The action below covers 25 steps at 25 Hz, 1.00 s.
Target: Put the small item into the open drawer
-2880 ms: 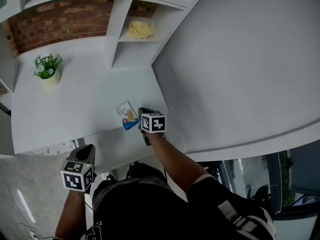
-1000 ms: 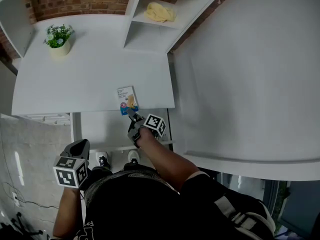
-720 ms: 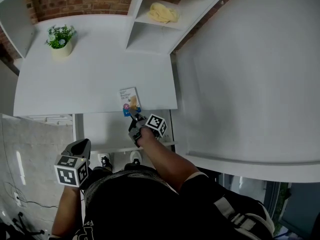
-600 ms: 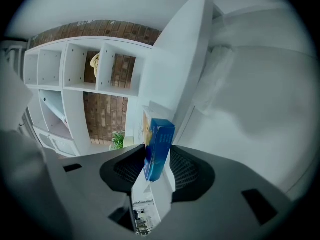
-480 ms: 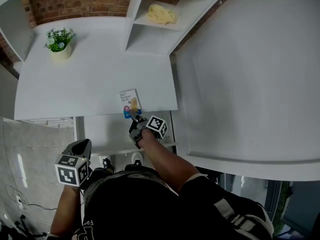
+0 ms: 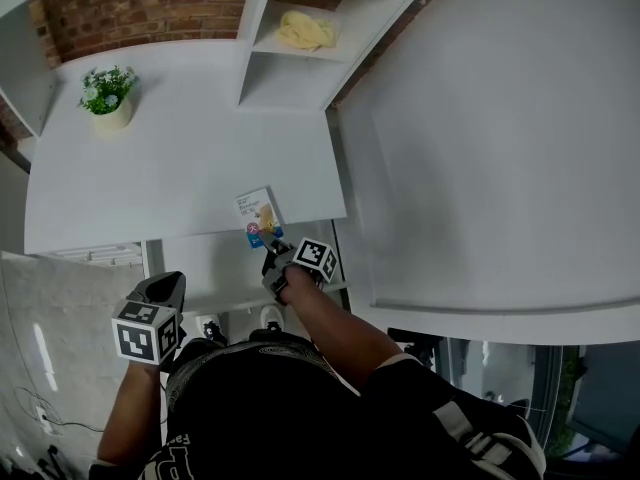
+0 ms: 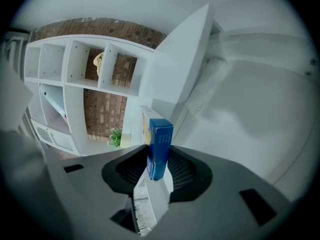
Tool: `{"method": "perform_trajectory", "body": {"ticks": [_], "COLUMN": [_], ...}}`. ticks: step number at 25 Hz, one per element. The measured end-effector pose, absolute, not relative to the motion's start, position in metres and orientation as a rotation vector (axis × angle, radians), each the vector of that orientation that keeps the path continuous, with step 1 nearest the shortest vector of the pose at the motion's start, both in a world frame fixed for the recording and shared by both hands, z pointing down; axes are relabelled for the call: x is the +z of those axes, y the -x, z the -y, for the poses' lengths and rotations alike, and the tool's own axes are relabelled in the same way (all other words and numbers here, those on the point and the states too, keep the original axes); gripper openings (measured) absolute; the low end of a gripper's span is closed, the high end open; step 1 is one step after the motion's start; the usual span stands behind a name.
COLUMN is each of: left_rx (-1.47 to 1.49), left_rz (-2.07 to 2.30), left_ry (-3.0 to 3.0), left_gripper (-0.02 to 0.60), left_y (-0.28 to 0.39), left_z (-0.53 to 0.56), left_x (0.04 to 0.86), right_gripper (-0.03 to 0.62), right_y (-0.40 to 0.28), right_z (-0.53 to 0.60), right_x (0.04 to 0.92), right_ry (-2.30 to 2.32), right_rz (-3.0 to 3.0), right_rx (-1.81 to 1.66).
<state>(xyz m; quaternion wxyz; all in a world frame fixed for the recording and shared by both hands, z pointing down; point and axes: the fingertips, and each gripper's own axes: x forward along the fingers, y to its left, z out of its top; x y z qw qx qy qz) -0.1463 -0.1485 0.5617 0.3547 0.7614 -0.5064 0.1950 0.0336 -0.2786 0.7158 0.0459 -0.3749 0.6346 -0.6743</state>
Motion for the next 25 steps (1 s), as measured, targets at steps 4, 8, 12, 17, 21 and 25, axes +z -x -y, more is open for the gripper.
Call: {"method": "perform_trajectory", "body": {"ticks": [4, 8, 12, 17, 21, 25], "left_rx": [0.497, 0.485, 0.469, 0.473, 0.471, 0.469], "left_rz": [1.286, 1.269, 1.258, 1.258, 1.267, 1.279], "left_ry": [-1.992, -2.018, -2.043, -2.06, -2.059, -2.054], "left_gripper": [0.018, 0.018, 0.018, 0.018, 0.018, 0.018], "left_y": [0.137, 0.124, 0.108, 0.093, 0.087, 0.079], "left_z": [0.153, 0.16, 0.166, 0.168, 0.172, 0.171], "left_x": [0.56, 0.559, 0.556, 0.553, 0.553, 0.553], "right_gripper": [0.12, 0.103, 0.091, 0.091, 0.091, 0.089], "right_y": [-0.046, -0.058, -0.07, -0.088, -0.097, -0.107], "right_z": [0.271, 0.268, 0.266, 0.262, 0.258, 0.25], "right_x": [0.703, 0.686, 0.67, 0.659, 0.655, 0.652], "right_ry": [1.167, 1.171, 1.17, 1.174, 1.151, 1.115], "right_rz": [-2.05, -2.127, -2.182, -2.253, -2.304, -2.377], "right_rx": [-2.008, -1.956, -1.916, -1.885, -1.879, -1.879]}}
